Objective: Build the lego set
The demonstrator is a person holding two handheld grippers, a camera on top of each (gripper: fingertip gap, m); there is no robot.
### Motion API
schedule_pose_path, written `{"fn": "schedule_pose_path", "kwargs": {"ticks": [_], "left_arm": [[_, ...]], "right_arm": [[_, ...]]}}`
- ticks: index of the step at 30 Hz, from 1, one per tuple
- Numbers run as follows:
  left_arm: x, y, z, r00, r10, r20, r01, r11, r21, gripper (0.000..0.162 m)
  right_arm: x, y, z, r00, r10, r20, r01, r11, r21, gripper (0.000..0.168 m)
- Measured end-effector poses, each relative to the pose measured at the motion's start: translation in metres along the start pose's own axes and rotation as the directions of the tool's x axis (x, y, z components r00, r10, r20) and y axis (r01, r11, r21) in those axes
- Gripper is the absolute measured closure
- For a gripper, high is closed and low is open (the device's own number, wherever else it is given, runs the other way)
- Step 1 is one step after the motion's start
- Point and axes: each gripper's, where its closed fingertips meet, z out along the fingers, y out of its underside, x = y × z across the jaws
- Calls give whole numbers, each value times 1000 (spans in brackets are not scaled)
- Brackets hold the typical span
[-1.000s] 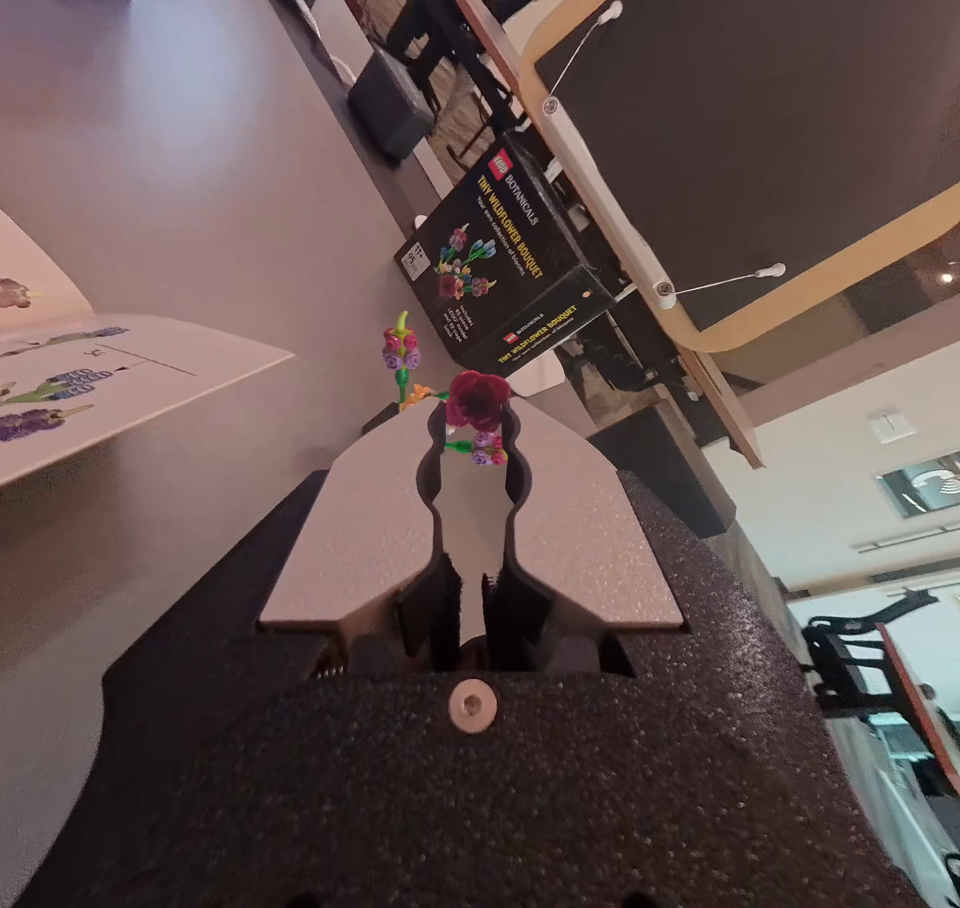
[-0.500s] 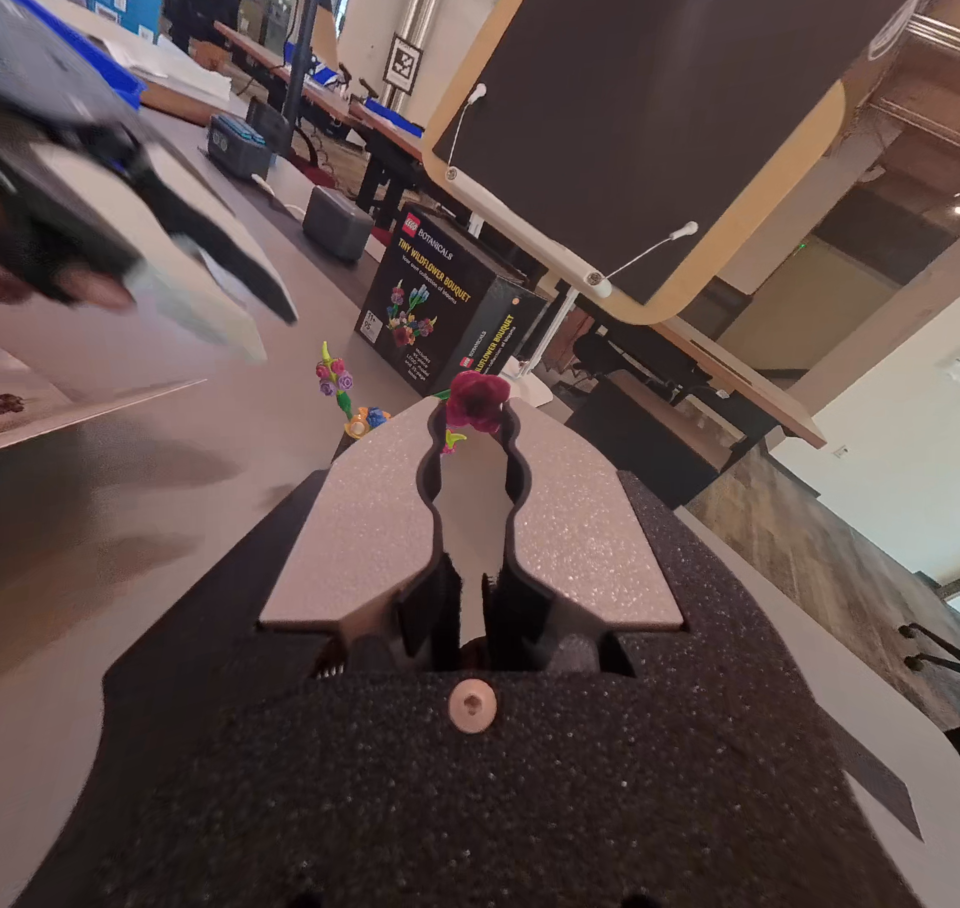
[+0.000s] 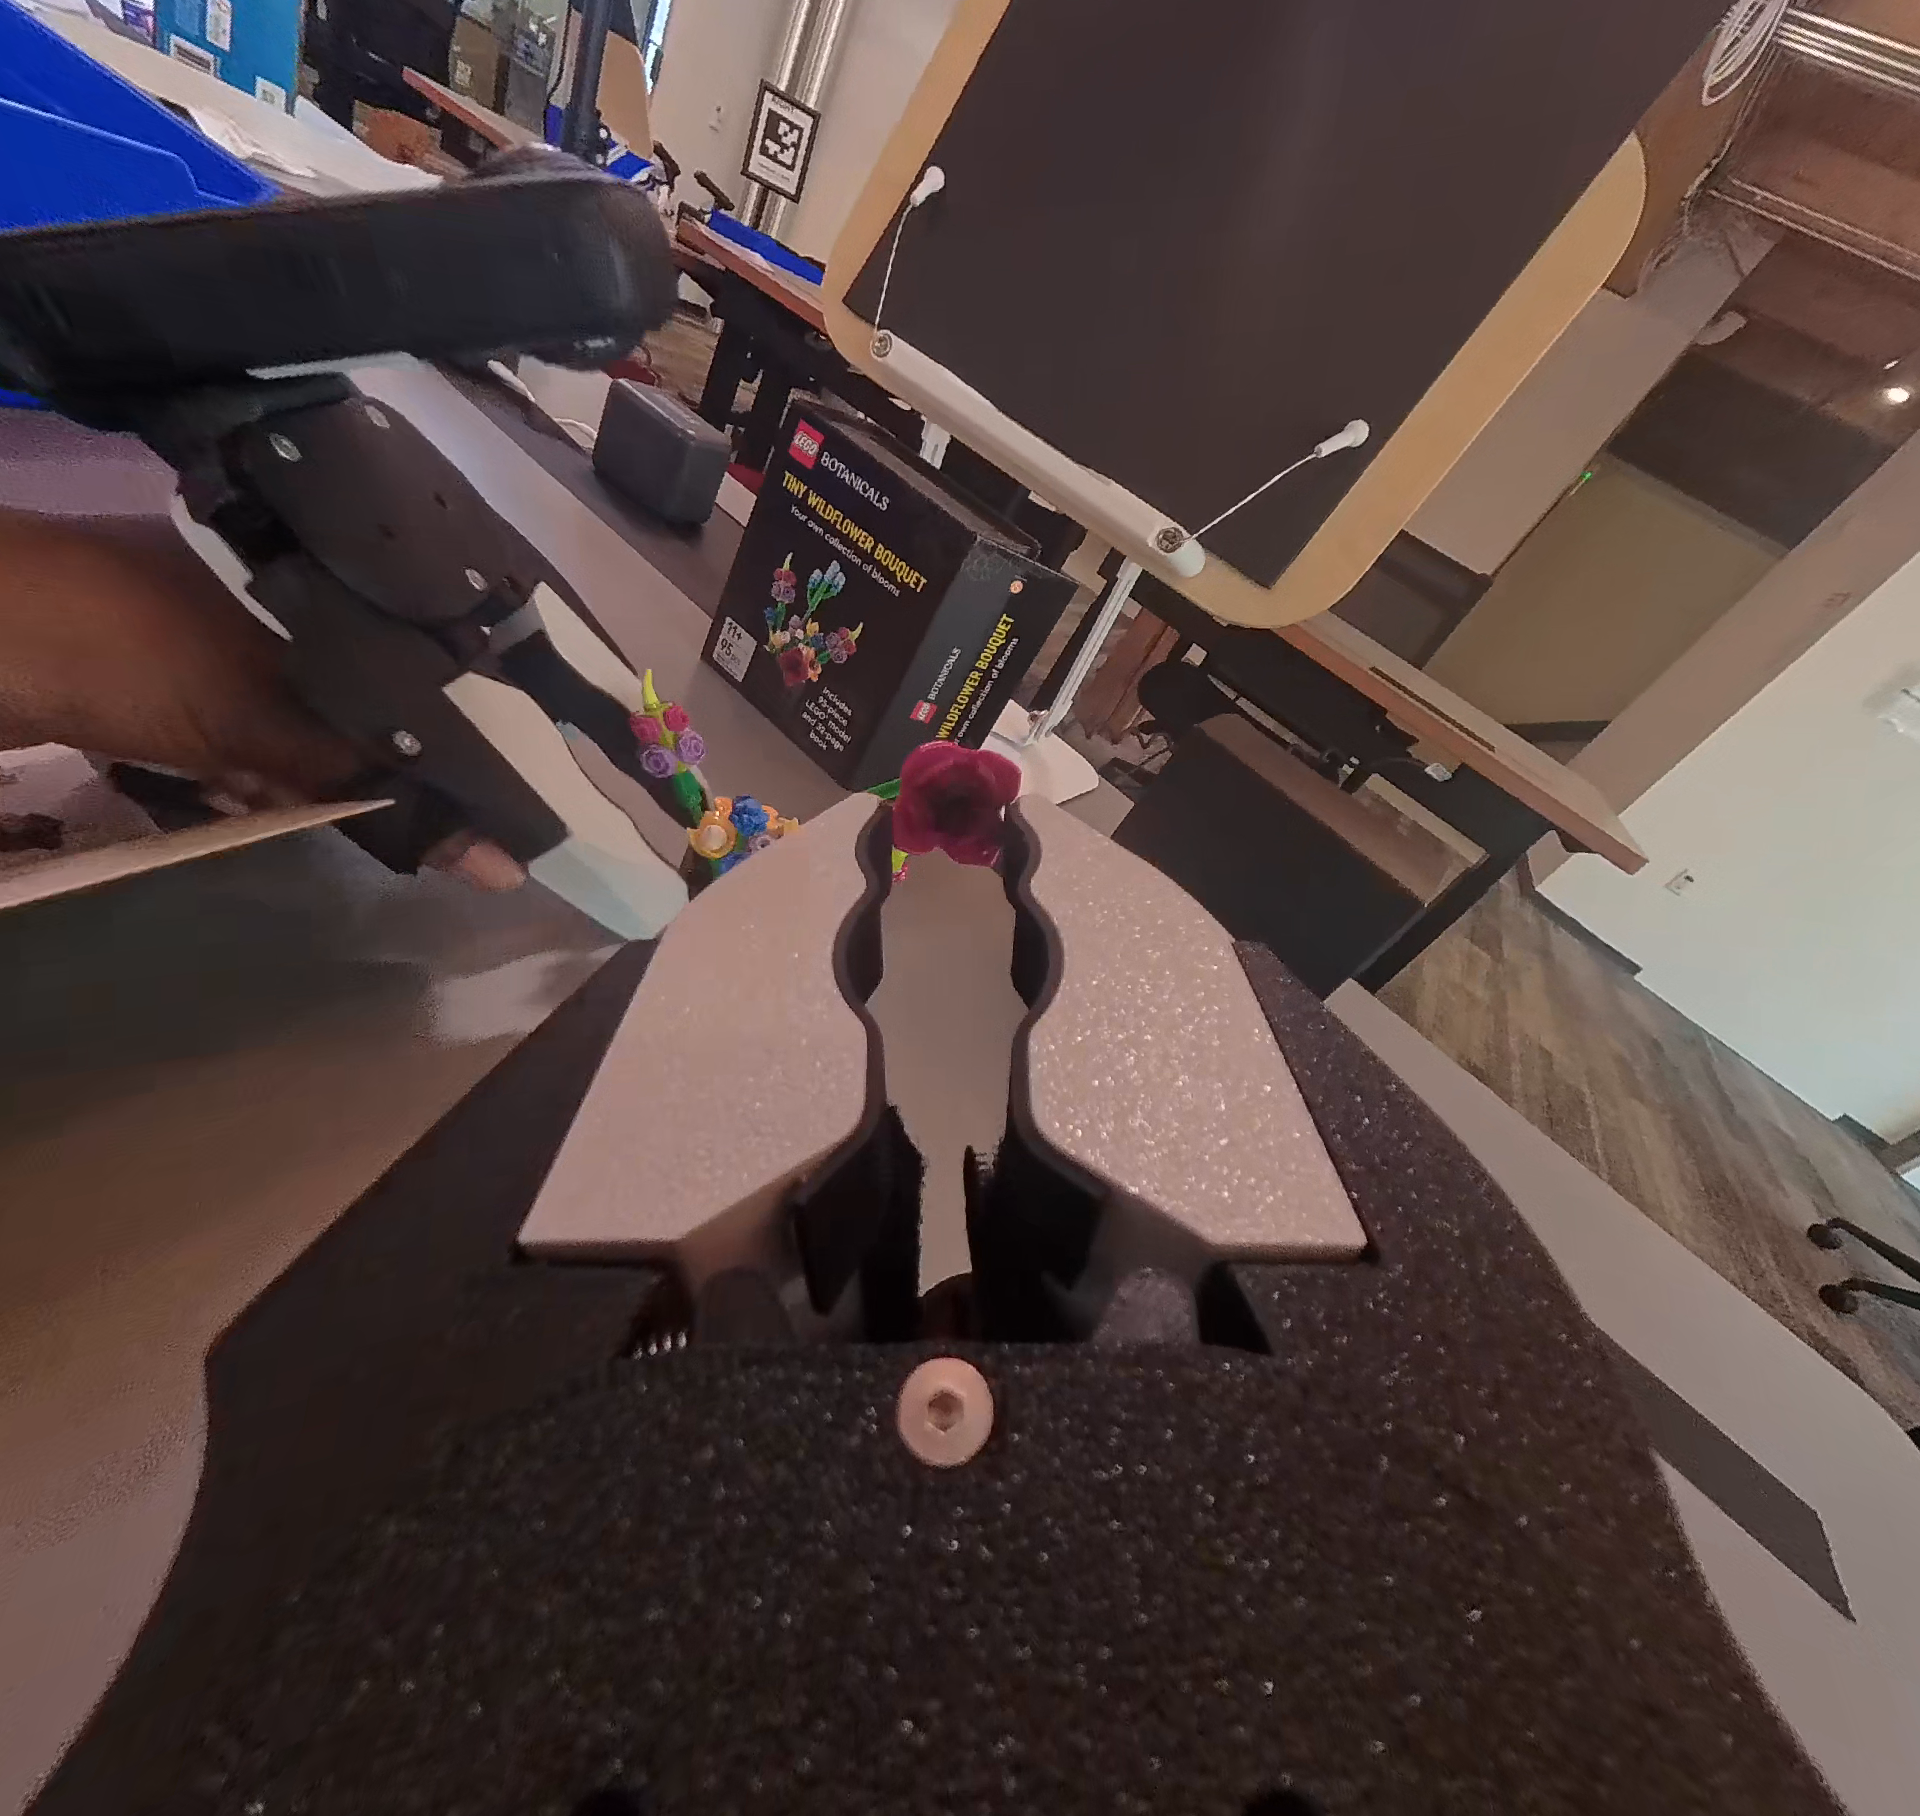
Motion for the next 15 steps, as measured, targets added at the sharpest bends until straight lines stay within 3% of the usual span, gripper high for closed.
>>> {"fn": "schedule_pose_path", "kwargs": {"ticks": [4,7,9,15], "left_arm": [[1,9,8,997,59,39,-56,995,-80,117],[-1,12,10,996,66,55,-60,993,-100,134],[-1,12,10,997,61,53,-56,994,-99,135],[14,14,7,993,73,-90,-81,992,-97,136]], "right_arm": [[0,1,0,1000,17,2,-17,1000,6,148],[-3,3,1,1000,15,9,-15,1000,-1,148],[-6,7,1,1000,-20,13,20,1000,-17,148],[-25,32,5,988,-146,48,149,986,-68,148]]}}
